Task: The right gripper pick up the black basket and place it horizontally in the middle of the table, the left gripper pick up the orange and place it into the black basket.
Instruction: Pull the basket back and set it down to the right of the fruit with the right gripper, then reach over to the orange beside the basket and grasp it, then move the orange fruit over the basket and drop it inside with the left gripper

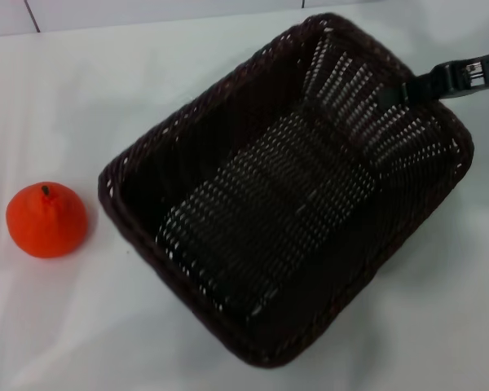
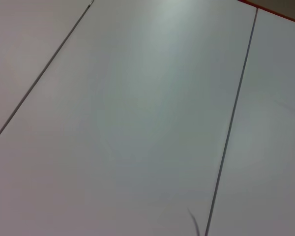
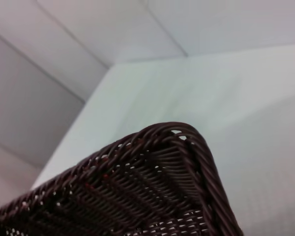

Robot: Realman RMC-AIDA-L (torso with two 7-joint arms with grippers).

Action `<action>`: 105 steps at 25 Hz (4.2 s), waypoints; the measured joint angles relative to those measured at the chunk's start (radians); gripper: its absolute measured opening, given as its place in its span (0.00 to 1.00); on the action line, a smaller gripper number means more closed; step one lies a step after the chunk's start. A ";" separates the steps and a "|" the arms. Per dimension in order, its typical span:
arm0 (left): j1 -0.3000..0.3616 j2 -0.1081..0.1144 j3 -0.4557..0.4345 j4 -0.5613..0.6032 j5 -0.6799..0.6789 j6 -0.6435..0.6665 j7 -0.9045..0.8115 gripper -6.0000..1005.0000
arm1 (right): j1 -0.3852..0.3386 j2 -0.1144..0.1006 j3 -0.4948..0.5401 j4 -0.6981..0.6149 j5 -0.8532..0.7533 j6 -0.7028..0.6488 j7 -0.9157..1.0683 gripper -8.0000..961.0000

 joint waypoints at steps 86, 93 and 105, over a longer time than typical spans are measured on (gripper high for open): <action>0.102 0.066 0.587 -0.210 0.260 0.502 0.000 0.51 | -0.070 0.104 0.251 0.100 0.109 -0.557 0.190 0.82; 0.100 0.066 0.587 -0.210 0.260 0.496 0.000 0.36 | -0.069 0.104 0.250 0.101 0.109 -0.566 0.189 0.81; 0.101 0.062 0.450 -0.250 0.250 0.185 -0.126 0.16 | -0.115 0.131 0.251 0.102 0.308 -0.583 0.090 0.82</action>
